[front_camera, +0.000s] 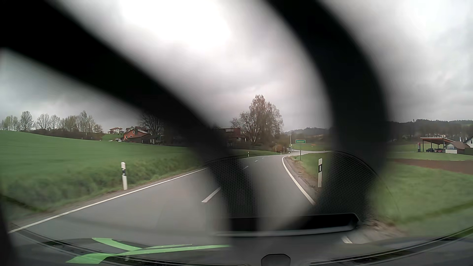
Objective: Follow the waypoints while adhering to traffic rules and regulations
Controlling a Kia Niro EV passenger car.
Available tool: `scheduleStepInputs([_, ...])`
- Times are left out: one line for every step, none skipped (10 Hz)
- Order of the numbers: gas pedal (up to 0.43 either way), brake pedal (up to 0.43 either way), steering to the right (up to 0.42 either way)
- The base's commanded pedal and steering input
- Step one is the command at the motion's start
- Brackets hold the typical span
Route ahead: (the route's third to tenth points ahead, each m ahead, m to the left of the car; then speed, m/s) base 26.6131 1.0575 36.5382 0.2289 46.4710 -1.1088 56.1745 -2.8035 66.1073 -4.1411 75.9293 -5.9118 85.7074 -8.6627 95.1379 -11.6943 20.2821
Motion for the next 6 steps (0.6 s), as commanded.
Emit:
scheduleStepInputs([0.059, 0.000, 0.016])
scheduleStepInputs([0.067, 0.000, 0.016])
scheduleStepInputs([0.079, 0.000, 0.016])
scheduleStepInputs([0.087, 0.000, 0.015])
scheduleStepInputs([0.098, 0.000, 0.015])
scheduleStepInputs([0.098, 0.000, 0.014])
